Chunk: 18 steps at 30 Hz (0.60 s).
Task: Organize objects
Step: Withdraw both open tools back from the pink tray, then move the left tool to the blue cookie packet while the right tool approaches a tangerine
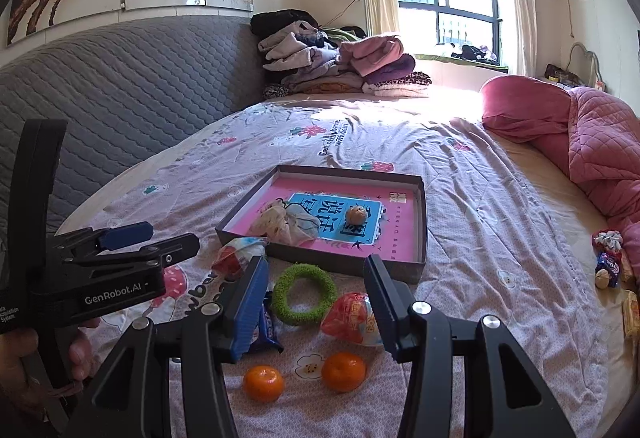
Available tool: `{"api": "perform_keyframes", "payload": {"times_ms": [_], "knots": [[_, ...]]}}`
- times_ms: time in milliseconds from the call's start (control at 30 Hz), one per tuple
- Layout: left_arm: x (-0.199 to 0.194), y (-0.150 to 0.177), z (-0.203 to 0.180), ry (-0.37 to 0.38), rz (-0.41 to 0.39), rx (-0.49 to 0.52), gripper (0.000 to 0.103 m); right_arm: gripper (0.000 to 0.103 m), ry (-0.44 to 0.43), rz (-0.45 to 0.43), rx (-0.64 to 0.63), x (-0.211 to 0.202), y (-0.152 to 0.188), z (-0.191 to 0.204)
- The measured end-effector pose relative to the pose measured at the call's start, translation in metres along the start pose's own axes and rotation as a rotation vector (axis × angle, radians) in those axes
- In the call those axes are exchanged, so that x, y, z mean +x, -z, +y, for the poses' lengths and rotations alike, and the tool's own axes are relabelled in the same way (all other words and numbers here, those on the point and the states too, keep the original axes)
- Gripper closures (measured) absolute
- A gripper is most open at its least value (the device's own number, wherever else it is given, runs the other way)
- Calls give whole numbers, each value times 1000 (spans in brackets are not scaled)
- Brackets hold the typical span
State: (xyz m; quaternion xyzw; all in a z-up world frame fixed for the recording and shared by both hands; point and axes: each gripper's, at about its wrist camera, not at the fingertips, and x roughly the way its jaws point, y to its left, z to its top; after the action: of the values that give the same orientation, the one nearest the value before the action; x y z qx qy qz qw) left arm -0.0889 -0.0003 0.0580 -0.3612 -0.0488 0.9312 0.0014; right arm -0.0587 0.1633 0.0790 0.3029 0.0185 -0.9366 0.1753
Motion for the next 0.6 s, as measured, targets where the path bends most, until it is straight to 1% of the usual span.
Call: {"api": "perform_keyframes", "payload": {"times_ms": [300, 600], "knots": [[1, 10, 2, -1, 23, 6, 34, 53, 4, 27, -7, -5, 16, 4], [7, 22, -2, 5, 57, 18, 34, 53, 31, 62, 4, -2, 31, -4]]}}
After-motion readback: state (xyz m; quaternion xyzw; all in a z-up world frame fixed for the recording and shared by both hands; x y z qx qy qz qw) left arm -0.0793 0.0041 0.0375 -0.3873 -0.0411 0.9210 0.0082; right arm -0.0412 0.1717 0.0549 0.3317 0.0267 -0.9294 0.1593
